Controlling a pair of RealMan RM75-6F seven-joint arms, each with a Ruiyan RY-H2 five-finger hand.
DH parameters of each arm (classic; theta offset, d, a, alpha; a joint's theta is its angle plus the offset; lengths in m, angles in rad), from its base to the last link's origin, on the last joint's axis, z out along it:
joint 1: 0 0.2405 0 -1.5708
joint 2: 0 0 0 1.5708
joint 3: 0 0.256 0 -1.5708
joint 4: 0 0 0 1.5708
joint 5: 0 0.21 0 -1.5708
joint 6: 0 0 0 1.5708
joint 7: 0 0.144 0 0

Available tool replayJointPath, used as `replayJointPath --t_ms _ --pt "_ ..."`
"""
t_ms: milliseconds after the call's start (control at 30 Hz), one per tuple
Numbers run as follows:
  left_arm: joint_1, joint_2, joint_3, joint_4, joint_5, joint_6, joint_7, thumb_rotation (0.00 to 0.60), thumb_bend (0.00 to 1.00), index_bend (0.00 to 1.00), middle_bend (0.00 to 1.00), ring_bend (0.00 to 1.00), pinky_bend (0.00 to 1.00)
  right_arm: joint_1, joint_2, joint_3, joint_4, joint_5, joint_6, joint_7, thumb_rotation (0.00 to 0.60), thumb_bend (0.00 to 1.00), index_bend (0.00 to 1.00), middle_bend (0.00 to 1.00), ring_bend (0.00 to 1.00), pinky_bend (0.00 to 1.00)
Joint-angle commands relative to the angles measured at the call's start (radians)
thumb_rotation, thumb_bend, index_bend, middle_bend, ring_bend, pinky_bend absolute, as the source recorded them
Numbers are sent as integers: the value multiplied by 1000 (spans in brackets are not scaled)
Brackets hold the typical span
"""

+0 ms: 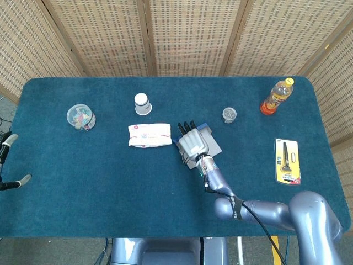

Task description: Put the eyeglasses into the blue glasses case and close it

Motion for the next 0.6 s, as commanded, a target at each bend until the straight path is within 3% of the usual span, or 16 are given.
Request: replayJointPath --t_ms 33,600 --pt "-1 3 0 3 -1 -4 -7 600 117 0 0 0 0 42 -41 -11 32 69 33 -43 600 363 614 0 0 99" --pt "-3 14 -3 16 -12 -22 -47 600 118 0 0 0 0 103 -90 -9 125 239 81 -106 600 363 614 0 0 100"
